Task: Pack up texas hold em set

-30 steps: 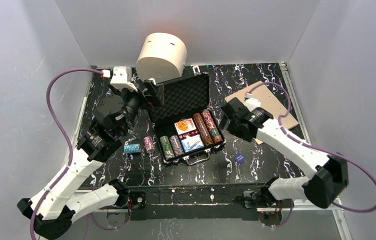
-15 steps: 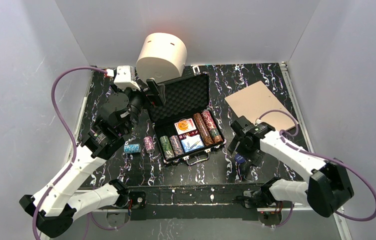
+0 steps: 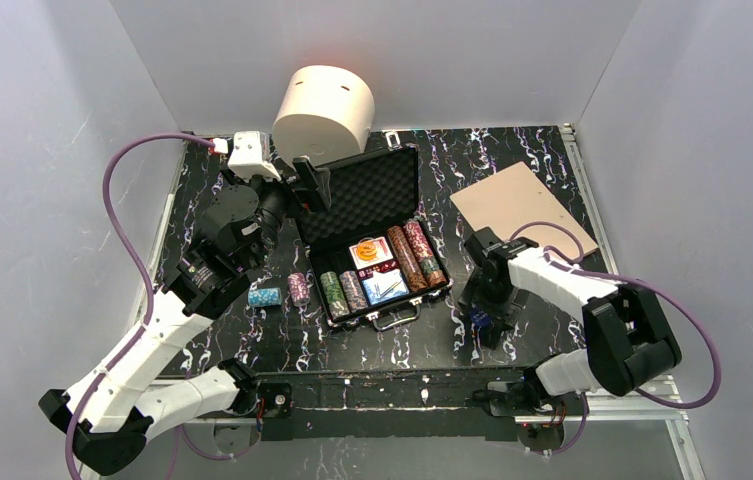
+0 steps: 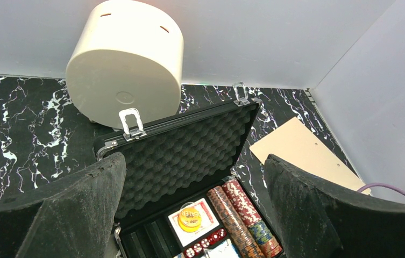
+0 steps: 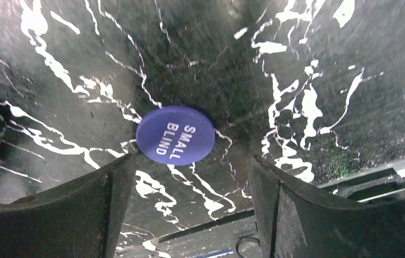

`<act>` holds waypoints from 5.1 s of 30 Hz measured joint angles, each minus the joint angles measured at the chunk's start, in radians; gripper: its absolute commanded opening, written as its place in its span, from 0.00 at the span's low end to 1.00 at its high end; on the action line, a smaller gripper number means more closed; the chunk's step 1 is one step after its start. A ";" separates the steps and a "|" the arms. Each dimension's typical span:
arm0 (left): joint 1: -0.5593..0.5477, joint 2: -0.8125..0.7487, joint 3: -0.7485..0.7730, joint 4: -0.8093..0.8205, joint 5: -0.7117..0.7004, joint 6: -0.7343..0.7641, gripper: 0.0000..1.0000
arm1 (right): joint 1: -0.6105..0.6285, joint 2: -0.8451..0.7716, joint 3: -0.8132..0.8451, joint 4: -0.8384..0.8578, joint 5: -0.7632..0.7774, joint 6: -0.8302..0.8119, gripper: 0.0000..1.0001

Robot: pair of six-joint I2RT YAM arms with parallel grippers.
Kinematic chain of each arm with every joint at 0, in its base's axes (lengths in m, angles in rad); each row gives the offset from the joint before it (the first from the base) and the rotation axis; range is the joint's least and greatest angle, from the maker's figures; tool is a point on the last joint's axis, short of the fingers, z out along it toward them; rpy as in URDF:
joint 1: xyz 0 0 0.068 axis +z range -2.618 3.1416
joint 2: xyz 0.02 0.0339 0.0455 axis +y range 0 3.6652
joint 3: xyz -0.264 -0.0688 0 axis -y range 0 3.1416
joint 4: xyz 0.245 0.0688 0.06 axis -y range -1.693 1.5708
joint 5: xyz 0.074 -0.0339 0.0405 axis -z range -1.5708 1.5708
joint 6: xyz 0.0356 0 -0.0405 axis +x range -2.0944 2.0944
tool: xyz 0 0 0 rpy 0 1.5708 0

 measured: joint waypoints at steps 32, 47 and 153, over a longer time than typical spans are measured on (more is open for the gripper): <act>0.000 0.000 0.000 -0.007 -0.020 0.001 0.98 | -0.065 0.072 0.024 0.106 -0.031 -0.131 0.55; 0.000 0.000 -0.001 -0.007 -0.027 0.000 0.98 | -0.065 0.012 0.159 0.004 0.018 -0.132 0.54; 0.000 -0.038 0.184 -0.090 -0.126 0.143 0.98 | 0.663 1.110 1.503 0.123 -0.064 -0.424 0.57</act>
